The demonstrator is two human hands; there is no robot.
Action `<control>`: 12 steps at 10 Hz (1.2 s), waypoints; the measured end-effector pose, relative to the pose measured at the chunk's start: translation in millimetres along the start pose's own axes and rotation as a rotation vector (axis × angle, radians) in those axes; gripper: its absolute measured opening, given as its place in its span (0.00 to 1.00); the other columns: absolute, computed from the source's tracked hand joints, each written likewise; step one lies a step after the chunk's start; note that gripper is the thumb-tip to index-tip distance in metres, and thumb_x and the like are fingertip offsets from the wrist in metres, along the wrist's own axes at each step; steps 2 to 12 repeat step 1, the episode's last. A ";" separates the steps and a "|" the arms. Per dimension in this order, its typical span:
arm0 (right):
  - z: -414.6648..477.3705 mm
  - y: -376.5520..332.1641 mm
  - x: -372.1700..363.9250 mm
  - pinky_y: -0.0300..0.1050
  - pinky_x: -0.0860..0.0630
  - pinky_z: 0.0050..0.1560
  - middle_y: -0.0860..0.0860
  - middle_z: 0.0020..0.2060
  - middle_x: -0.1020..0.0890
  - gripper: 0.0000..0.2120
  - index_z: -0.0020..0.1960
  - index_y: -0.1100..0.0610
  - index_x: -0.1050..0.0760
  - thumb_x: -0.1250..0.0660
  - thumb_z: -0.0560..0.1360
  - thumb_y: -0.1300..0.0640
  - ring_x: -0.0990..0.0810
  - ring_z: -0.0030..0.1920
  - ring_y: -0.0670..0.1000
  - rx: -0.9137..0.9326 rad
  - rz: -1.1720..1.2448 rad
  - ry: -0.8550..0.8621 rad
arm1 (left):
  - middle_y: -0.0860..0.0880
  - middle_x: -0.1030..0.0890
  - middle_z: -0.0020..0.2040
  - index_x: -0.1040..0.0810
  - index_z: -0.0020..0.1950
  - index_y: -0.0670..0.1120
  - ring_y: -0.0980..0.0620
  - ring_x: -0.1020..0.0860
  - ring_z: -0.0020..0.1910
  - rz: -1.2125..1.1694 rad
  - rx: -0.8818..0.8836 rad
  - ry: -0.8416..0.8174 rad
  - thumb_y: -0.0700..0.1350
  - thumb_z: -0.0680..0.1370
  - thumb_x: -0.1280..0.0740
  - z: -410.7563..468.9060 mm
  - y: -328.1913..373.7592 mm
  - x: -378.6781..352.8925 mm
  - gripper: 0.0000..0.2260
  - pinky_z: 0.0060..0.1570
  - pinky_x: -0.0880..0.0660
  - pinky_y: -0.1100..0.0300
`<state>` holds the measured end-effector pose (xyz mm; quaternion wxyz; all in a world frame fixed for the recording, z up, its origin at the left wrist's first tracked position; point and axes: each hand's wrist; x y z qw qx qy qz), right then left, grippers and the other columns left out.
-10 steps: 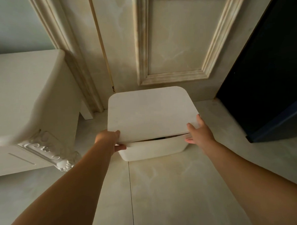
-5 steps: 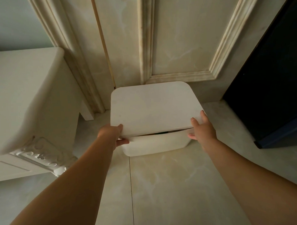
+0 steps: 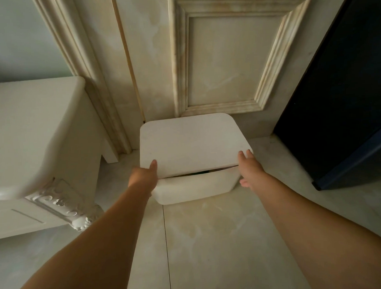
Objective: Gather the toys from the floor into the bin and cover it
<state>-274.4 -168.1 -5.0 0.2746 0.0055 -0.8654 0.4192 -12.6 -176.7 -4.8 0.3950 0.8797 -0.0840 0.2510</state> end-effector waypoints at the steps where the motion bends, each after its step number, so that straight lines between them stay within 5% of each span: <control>1: -23.9 -3.9 5.5 0.52 0.35 0.68 0.57 0.75 0.36 0.28 0.78 0.55 0.47 0.50 0.82 0.45 0.34 0.72 0.61 0.076 -0.217 0.100 | 0.39 0.29 0.67 0.38 0.73 0.43 0.38 0.27 0.63 0.289 -0.222 0.130 0.61 0.79 0.42 -16.1 1.0 7.3 0.30 0.61 0.26 0.44; 12: -23.9 -3.9 5.5 0.52 0.35 0.68 0.57 0.75 0.36 0.28 0.78 0.55 0.47 0.50 0.82 0.45 0.34 0.72 0.61 0.076 -0.217 0.100 | 0.39 0.29 0.67 0.38 0.73 0.43 0.38 0.27 0.63 0.289 -0.222 0.130 0.61 0.79 0.42 -16.1 1.0 7.3 0.30 0.61 0.26 0.44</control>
Point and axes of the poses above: each hand's wrist, its own z-axis towards the middle knuckle, its own x-axis out of the back of the hand, y = z × x
